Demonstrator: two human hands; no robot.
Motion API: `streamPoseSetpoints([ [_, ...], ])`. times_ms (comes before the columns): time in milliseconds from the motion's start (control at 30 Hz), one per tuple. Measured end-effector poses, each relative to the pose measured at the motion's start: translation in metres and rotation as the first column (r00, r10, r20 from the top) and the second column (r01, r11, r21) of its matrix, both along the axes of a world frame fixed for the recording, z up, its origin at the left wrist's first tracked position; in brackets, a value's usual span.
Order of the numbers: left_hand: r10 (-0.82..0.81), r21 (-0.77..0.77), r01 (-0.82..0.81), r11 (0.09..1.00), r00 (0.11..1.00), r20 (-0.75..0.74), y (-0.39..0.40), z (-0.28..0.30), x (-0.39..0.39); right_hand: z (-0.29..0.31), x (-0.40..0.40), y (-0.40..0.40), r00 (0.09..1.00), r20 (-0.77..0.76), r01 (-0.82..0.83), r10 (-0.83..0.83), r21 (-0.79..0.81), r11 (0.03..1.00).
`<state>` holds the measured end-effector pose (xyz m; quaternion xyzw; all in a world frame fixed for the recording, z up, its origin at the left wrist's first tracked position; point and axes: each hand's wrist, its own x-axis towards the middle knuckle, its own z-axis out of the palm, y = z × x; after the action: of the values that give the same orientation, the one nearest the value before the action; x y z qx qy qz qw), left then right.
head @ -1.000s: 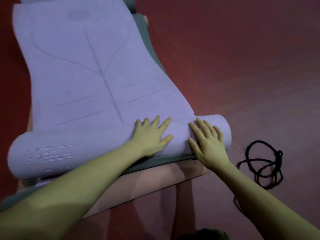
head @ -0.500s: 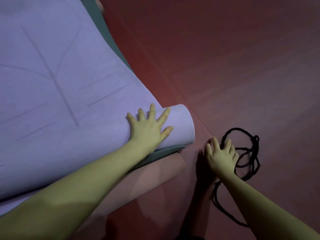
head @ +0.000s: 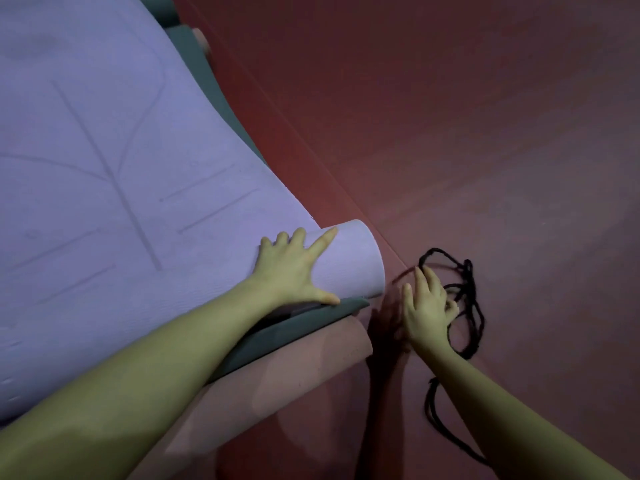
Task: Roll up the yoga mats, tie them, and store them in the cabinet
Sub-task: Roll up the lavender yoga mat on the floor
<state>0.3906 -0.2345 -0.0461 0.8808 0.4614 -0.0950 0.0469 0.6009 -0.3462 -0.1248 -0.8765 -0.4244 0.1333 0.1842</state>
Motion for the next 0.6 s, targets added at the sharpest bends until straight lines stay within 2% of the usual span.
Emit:
streamPoseSetpoints([
  [133, 0.012, 0.066, -0.015, 0.998, 0.999, 0.044, -0.004, 0.023, -0.009, 0.036, -0.021, 0.003, 0.996, -0.020, -0.076, 0.082, 0.214, 0.974],
  [300, 0.108, 0.185, -0.144, 0.972, 0.975, 0.194, 0.000, 0.091, -0.046, 0.104, -0.054, 0.020, 0.951, 0.002, -0.289, 0.310, 0.365, 0.885],
  [500, 0.218, 0.323, -0.385, 0.865, 0.867, 0.448, -0.014, 0.186, -0.117, 0.211, -0.117, 0.049, 0.825, -0.174, -0.345, 0.538, 0.599, 0.723],
  [600, 0.255, 0.318, -0.486, 0.814, 0.791, 0.556, -0.037, 0.226, -0.157, 0.262, -0.162, 0.055, 0.743, -0.169, -0.396, 0.648, 0.670, 0.628],
])
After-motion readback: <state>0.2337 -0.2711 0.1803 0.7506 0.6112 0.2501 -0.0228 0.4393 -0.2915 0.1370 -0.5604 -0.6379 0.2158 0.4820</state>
